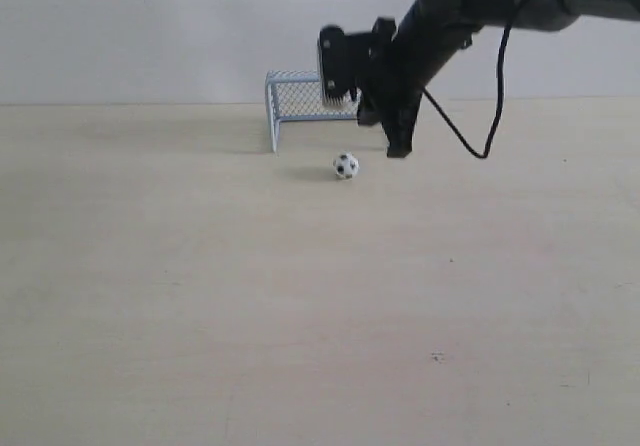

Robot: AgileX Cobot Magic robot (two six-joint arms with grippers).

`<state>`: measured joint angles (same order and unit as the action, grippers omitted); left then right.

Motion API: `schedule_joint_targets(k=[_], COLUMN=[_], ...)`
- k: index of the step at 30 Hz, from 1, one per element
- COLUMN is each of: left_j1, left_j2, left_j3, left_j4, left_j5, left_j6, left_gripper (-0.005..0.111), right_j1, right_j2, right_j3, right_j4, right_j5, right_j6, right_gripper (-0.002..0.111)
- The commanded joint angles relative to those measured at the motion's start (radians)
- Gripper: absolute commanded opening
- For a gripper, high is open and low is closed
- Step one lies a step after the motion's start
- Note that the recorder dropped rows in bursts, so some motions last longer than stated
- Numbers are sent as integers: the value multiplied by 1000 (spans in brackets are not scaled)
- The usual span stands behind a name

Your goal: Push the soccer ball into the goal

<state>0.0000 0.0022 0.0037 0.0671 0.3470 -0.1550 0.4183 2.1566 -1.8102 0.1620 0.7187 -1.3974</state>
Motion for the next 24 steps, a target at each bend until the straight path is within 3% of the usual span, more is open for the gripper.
schedule_joint_targets(k=[1,4,11,24], left_j1=[2,2,2,2], left_j2=[-2,-2,-2,-2], left_j3=[-4,-4,-4,-4], left_j4=[-5,-5,-5,-5], left_j5=[-8,-8,-8,-8], left_j6=[-10,-10,-10,-10], left_gripper=[6,6,6,6], right_j1=[-1,-1,1,1], right_j2=[-62,-89,-178,-555], right_j3=[-2,96,388,858], right_j4=[-83,-138,-127,-29], right_j5=[171,252,239,106], right_j6=[87,133,165,196], right_gripper=[0,0,0,0])
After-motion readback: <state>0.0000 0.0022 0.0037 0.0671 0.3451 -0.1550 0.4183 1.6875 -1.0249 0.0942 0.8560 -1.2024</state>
